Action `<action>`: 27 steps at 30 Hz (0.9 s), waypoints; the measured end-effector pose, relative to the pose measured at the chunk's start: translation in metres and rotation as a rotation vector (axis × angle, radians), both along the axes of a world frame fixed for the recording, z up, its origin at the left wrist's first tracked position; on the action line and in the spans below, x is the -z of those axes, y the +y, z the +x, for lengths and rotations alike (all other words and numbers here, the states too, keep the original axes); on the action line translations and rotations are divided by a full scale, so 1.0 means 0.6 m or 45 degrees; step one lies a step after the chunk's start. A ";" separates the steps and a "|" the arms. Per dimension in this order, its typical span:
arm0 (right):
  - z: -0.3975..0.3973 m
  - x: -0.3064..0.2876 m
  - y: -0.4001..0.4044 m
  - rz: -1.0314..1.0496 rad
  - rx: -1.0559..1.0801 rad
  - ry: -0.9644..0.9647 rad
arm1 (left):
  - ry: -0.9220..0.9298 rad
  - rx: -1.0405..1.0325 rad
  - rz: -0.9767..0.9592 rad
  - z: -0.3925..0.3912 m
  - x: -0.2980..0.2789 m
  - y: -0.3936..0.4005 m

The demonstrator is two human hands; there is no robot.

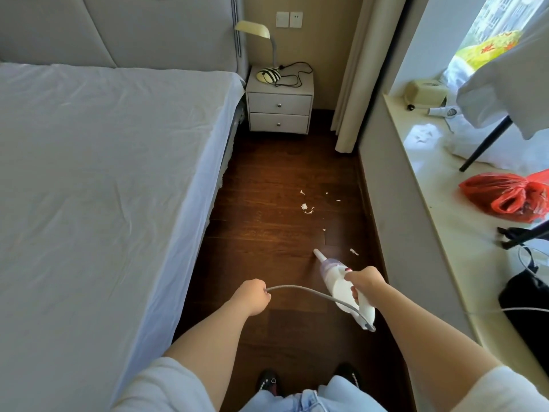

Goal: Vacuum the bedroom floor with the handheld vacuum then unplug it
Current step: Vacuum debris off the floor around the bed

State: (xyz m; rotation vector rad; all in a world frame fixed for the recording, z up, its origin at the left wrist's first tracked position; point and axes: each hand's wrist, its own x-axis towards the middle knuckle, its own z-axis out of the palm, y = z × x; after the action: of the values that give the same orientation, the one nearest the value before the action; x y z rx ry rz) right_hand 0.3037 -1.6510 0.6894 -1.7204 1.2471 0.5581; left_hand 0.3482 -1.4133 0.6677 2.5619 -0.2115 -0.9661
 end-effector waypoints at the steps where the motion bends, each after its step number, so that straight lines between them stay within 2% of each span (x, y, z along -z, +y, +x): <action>1: 0.003 0.000 -0.004 -0.015 -0.009 0.000 | 0.003 -0.001 -0.003 0.001 0.001 -0.005; 10: 0.005 0.004 -0.010 -0.066 -0.146 -0.051 | -0.030 0.024 0.024 0.008 -0.006 -0.054; 27: -0.088 0.005 -0.214 -0.084 0.146 -0.052 | -0.011 0.297 0.074 0.005 0.000 -0.252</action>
State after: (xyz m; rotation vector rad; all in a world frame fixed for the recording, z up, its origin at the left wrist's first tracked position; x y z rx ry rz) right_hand 0.2510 -1.7792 0.6862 -1.6935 1.3388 0.4163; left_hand 0.3510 -1.5643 0.6680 2.6371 -0.5009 -1.0571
